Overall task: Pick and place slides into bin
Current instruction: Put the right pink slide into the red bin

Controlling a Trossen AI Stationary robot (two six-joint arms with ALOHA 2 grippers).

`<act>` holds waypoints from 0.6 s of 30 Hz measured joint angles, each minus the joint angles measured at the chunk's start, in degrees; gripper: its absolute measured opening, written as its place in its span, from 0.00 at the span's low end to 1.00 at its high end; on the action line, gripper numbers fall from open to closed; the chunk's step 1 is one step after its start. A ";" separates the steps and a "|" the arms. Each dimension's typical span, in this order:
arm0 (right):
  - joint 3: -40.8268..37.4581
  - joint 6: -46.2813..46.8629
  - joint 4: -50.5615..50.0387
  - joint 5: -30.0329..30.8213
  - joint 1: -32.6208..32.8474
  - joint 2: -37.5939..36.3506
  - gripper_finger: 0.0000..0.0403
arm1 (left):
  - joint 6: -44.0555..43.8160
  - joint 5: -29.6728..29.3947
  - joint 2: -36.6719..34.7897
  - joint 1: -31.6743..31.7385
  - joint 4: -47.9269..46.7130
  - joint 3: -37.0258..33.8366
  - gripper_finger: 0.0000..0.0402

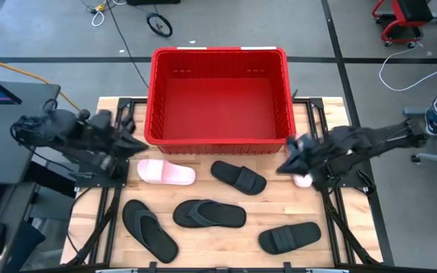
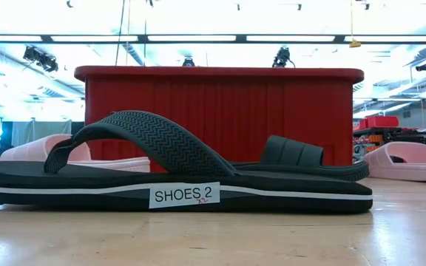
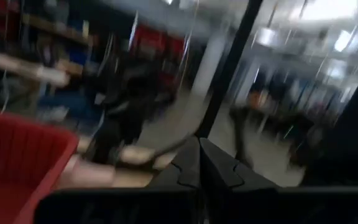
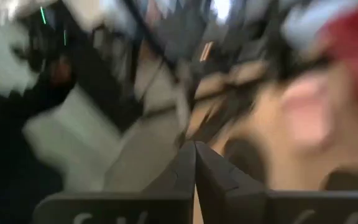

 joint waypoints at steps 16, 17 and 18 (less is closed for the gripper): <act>24.30 17.15 -15.39 -16.34 8.06 29.99 0.03 | -0.91 0.45 12.76 -0.02 -12.31 8.67 0.04; 24.44 18.03 -16.76 -16.65 8.20 30.53 0.03 | -1.35 0.44 12.76 -0.02 -12.37 8.64 0.03; 24.46 18.60 -18.30 -16.65 8.54 30.86 0.03 | -1.36 0.43 12.69 -0.02 -12.37 8.64 0.02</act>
